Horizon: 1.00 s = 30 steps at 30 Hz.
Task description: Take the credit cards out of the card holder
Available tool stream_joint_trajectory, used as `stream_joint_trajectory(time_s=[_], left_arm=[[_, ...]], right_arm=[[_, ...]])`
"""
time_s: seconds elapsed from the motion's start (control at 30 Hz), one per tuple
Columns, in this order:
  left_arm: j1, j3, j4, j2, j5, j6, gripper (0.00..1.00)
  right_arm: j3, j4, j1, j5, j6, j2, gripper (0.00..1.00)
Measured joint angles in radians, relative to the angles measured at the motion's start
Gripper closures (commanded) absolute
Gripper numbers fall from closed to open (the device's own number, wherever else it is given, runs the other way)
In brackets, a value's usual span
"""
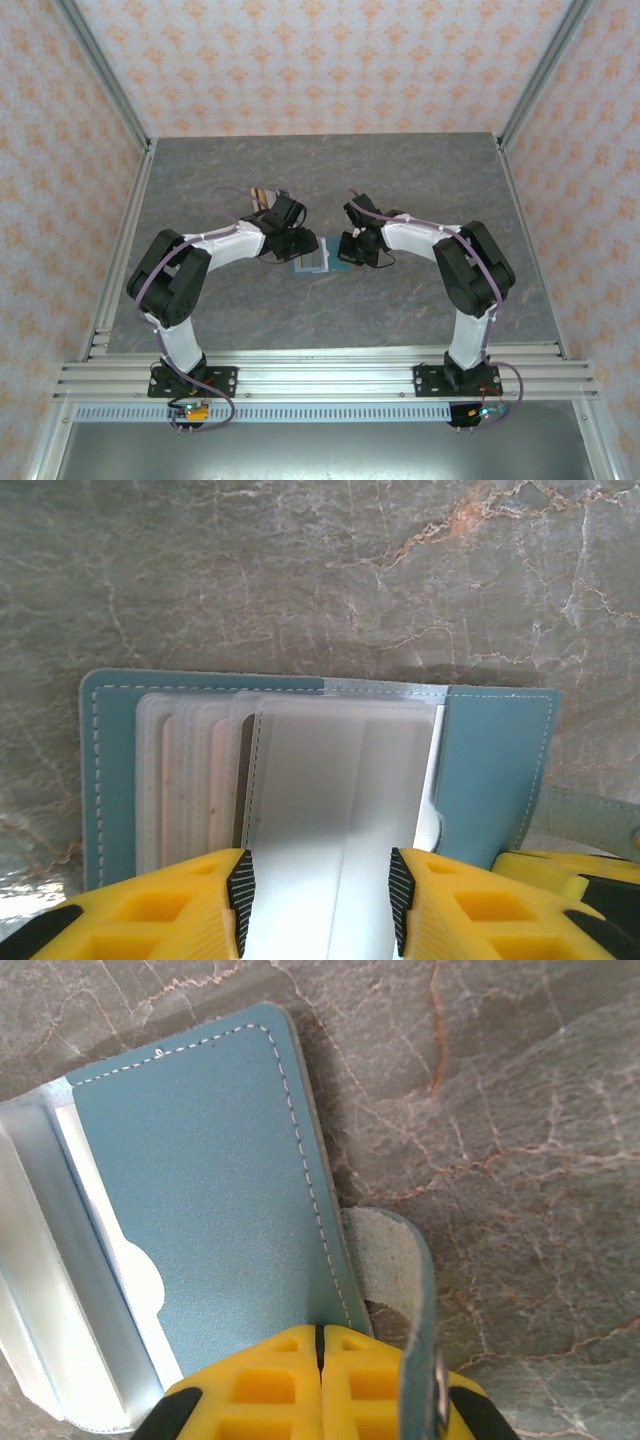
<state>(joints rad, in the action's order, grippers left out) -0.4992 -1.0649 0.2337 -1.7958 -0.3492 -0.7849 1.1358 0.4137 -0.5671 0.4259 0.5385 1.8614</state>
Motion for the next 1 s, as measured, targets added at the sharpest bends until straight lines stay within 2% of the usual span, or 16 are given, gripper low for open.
stream_joint_trajectory(time_s=[0.17,0.53,0.63,0.8,1.0], left_arm=[[0.003,-0.002,-0.019,-0.011,-0.022,0.000,0.56],[-0.014,-0.034,-0.012,-0.047,-0.053,0.017,0.74],[-0.016,-0.035,-0.003,-0.049,-0.043,0.027,0.75],[-0.016,-0.036,-0.002,-0.051,-0.039,0.027,0.80],[-0.016,-0.036,0.001,-0.055,-0.036,0.027,0.83]], right_arm=[[0.000,0.000,0.000,0.000,0.000,0.000,0.94],[-0.010,-0.010,0.001,0.008,-0.014,-0.012,0.91],[-0.010,0.010,0.001,0.011,-0.031,-0.024,0.88],[0.002,0.027,0.000,0.055,-0.056,-0.047,0.74],[0.023,0.027,-0.018,0.127,-0.072,-0.043,0.68]])
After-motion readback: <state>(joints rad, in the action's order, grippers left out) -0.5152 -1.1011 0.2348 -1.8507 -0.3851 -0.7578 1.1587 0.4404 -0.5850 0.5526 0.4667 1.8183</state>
